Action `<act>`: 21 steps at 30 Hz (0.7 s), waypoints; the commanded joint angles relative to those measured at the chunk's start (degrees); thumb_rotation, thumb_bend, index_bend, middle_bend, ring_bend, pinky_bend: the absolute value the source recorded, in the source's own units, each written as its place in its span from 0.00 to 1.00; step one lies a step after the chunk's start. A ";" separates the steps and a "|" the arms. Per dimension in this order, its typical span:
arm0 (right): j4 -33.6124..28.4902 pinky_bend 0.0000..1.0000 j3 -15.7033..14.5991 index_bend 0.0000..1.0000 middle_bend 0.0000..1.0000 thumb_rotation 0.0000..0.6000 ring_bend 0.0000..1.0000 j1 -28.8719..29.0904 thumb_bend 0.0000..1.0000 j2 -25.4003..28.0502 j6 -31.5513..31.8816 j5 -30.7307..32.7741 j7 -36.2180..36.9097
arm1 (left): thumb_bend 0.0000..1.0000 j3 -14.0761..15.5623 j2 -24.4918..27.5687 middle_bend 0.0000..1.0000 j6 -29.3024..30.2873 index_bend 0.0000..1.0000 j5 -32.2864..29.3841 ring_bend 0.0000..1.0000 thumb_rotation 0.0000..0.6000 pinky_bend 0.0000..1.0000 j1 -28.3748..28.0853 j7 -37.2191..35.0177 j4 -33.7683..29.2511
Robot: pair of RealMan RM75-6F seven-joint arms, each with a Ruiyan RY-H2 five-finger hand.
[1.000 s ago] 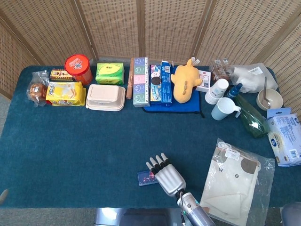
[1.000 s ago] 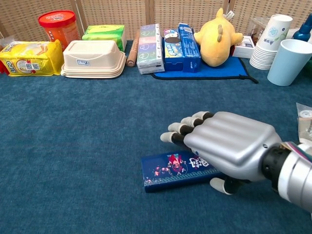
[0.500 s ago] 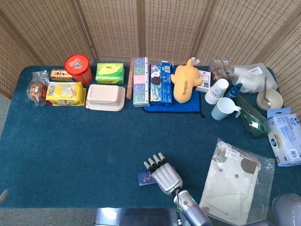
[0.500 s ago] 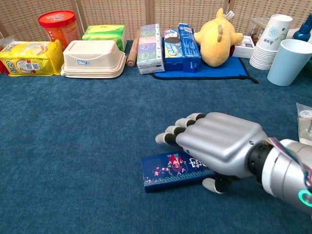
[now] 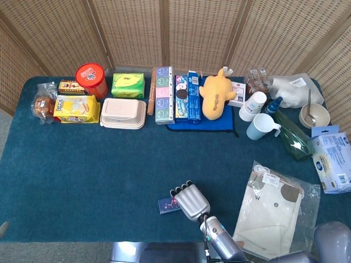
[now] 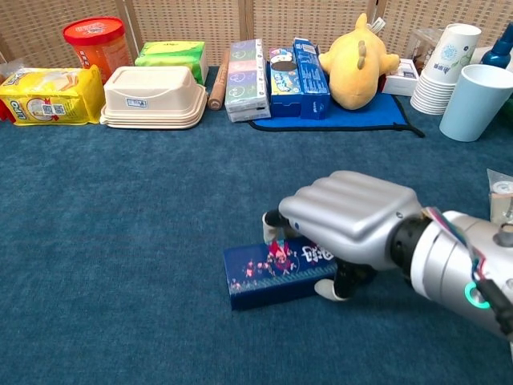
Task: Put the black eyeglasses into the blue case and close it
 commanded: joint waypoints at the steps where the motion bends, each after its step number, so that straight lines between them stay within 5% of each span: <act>1: 0.12 0.31 0.49 0.56 0.47 1.00 0.36 0.22 0.33 0.86 0.41 -1.00 1.46 | 0.26 -0.03 -0.01 0.05 -0.12 0.00 0.06 0.00 1.00 0.00 -0.12 0.08 -0.06; 8: 1.33 0.29 3.66 0.55 0.46 1.00 0.36 1.80 0.32 4.01 -0.13 0.33 4.36 | 0.26 -0.15 -0.04 0.05 -1.06 0.00 0.00 0.00 1.00 0.00 -0.68 0.91 -0.97; 16: 8.00 0.26 9.15 0.52 0.44 1.00 0.33 6.77 0.31 5.97 -3.71 9.14 5.38 | 0.26 -0.47 -0.09 0.05 -3.04 0.00 -1.08 0.00 1.00 0.00 -1.52 2.69 -2.62; 21: 10.81 0.19 9.57 0.32 0.30 1.00 0.19 8.65 0.30 5.99 -4.79 12.62 6.34 | 0.26 -0.70 -0.02 0.05 -4.10 0.00 -1.54 0.00 1.00 0.00 -2.10 3.66 -3.54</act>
